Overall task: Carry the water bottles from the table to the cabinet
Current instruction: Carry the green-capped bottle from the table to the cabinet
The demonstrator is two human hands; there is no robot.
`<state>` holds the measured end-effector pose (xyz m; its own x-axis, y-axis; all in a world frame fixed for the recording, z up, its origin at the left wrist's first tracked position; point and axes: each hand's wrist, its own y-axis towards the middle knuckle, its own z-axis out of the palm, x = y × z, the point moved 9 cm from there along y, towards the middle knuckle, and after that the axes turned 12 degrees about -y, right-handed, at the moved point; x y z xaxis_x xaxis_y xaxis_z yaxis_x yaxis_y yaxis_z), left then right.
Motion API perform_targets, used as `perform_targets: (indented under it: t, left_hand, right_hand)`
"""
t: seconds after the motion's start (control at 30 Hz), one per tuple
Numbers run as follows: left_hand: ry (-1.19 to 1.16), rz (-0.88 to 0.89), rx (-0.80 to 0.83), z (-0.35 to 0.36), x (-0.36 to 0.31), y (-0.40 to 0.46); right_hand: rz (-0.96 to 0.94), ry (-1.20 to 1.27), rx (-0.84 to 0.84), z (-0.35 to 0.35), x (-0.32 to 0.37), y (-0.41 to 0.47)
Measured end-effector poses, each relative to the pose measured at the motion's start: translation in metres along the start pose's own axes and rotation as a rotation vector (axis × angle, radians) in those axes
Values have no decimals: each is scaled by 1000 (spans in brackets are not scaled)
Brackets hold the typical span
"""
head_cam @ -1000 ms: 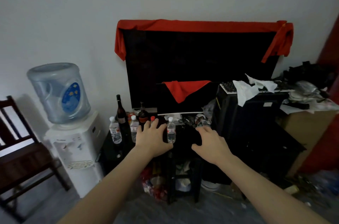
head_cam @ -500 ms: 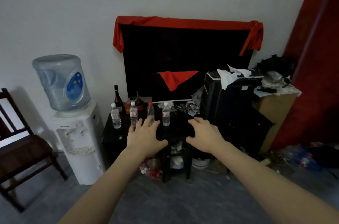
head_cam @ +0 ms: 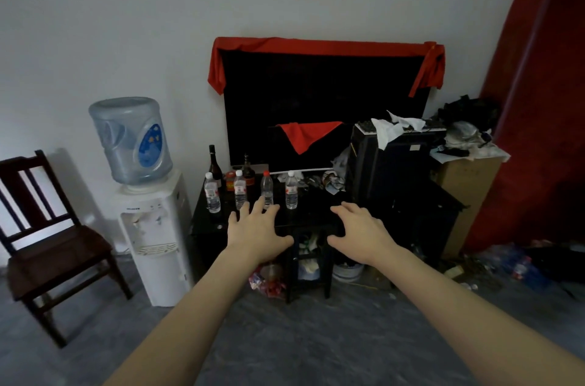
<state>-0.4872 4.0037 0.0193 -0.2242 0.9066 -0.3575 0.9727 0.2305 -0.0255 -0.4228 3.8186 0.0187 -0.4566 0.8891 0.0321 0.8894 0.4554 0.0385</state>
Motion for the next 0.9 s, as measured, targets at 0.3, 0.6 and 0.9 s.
perform_targets:
  t: [0.3, 0.6, 0.9]
  left_hand:
    - [7, 45, 28, 19, -30, -8]
    - [28, 209, 81, 44, -107, -2]
    - [2, 686, 234, 112, -353, -55]
  right_hand:
    - [66, 8, 16, 1, -31, -27]
    - [231, 38, 0, 2, -89, -65]
    - [674, -20, -46, -21, -263, -226]
